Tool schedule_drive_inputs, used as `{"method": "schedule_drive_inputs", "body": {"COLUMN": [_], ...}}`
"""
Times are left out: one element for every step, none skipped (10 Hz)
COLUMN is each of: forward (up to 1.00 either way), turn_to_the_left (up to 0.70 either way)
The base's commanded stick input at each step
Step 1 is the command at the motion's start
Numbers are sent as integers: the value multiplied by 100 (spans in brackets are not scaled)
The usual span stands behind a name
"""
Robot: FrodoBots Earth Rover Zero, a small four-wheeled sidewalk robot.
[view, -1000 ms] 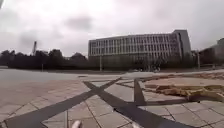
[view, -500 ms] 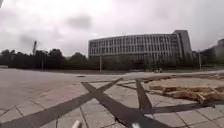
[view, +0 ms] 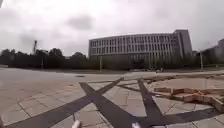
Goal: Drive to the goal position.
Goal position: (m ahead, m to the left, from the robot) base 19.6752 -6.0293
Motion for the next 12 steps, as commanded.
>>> {"method": "schedule_drive_inputs", "body": {"forward": [70, 70, 70, 70, 70, 70, 70, 70, 70, 70, 70, 70], "turn_to_the_left": [0, 0, 0, 0, 0, 0, 0, -19, -33, -33, -23, -17]}}
